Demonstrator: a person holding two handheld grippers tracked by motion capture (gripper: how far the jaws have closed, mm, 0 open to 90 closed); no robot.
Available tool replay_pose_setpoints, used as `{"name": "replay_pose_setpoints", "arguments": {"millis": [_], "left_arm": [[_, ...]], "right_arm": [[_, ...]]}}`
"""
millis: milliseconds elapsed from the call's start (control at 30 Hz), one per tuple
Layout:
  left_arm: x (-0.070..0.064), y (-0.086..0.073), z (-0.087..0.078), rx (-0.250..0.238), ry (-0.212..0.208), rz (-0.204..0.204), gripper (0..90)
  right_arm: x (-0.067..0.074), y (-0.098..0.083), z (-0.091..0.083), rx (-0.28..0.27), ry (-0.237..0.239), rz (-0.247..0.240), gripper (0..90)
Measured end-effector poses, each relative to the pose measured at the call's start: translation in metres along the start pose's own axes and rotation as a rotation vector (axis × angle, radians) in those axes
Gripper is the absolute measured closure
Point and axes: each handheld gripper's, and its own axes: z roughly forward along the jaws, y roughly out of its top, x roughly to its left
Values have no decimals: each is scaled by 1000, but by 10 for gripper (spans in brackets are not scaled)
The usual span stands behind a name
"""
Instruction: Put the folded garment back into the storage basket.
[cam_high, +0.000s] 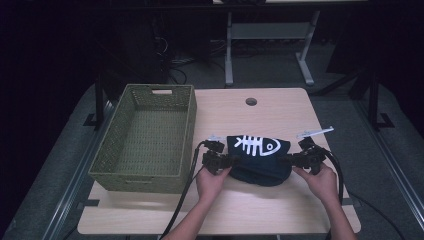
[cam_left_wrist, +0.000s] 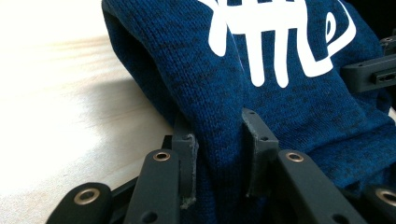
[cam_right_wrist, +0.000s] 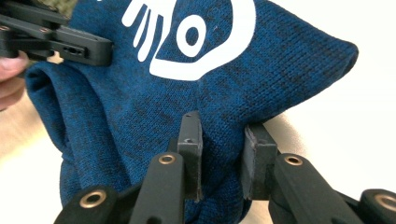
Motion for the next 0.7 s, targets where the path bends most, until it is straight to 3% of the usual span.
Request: {"name": "replay_pose_setpoints", "arguments": {"millis": [267, 400, 700], "left_arm": [[-12, 7, -12, -15, -4, 48, 702], [-16, 10, -18, -19, -23, 49, 702], [-27, 18, -37, -40, -20, 88, 701]], "right_arm": [[5, 1, -16, -34, 15, 2, 724], [7, 0, -23, -49, 24, 8, 725], [17, 4, -38, -76, 38, -9, 725]]}}
